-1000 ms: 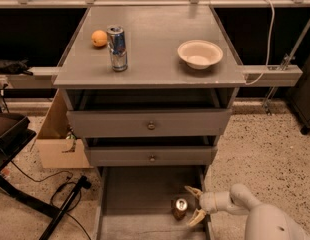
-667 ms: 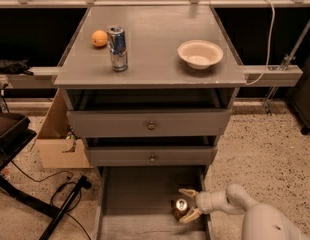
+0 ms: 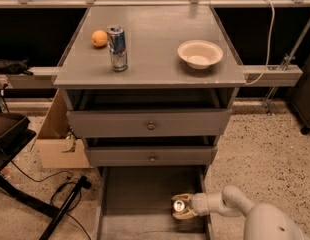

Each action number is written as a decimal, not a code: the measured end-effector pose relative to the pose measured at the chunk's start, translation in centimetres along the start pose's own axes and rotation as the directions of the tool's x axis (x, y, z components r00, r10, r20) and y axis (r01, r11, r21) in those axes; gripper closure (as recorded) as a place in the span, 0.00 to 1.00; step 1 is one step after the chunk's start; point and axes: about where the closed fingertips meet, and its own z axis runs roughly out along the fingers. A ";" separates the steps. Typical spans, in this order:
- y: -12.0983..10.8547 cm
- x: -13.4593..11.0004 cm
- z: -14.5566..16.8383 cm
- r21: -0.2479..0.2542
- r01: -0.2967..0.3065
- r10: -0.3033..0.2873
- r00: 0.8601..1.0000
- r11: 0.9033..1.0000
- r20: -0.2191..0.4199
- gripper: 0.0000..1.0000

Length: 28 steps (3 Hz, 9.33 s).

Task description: Pick orange can from bottom drawer and place on counter

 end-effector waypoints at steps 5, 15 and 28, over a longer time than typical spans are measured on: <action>1.5 -11.2 -13.2 0.243 0.018 0.019 0.988 0.970 -0.151 1.00; -5.0 -73.3 -27.7 0.479 0.076 0.015 0.983 0.874 -0.183 1.00; -39.9 -73.1 -16.6 0.702 -0.209 0.134 0.978 0.681 0.161 0.63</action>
Offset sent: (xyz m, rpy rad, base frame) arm -0.0015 0.0021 0.0003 0.0029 0.0001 0.0029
